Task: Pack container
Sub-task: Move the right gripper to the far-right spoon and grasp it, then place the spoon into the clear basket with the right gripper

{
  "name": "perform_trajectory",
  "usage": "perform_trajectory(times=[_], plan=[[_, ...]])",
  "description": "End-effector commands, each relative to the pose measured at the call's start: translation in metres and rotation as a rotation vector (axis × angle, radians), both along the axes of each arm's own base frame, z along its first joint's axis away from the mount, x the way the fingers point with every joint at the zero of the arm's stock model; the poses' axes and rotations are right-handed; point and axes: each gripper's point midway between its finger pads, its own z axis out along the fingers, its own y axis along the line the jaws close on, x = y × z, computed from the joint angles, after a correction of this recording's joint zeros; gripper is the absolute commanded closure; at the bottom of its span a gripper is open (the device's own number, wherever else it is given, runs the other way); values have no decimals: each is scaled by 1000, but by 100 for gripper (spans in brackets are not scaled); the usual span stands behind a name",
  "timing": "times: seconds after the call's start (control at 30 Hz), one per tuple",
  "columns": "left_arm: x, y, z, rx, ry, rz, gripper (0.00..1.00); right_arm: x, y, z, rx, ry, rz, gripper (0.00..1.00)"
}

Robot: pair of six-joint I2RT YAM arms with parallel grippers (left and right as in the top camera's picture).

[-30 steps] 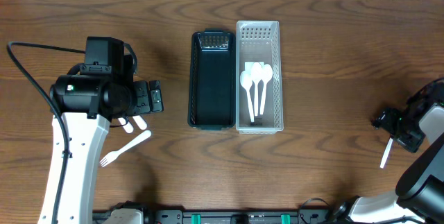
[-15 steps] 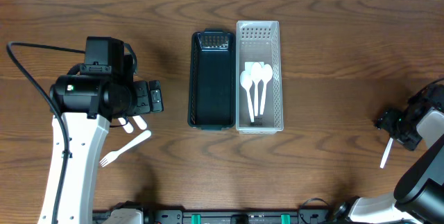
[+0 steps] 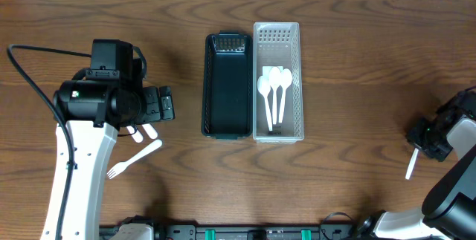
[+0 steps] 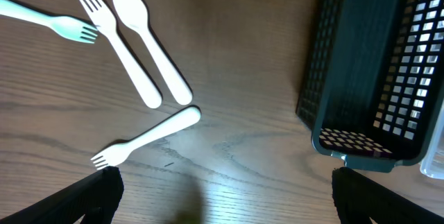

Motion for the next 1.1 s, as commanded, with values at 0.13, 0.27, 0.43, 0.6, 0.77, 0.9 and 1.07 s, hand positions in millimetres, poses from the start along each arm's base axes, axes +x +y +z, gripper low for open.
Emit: perform_trajectory(times=[0.13, 0.27, 0.43, 0.6, 0.77, 0.9, 1.07], plan=[[2, 5, 5, 23, -16, 5, 2, -19, 28, -26, 142, 51, -99, 89], [2, 5, 5, 24, -16, 6, 2, -10, 35, -23, 172, 21, -102, 94], [2, 5, 5, 23, -16, 6, 2, 27, 53, 7, 229, -77, -19, 95], [2, 5, 5, 23, -16, 6, 2, 88, 84, 92, 143, -231, 175, 98], [2, 5, 5, 23, -15, 5, 2, 144, 162, 210, 69, -463, 433, 99], [2, 5, 5, 23, -15, 6, 2, 165, 243, 274, 97, -618, 557, 99], [2, 5, 5, 23, -15, 6, 2, 166, 310, 265, 82, -603, 599, 99]])
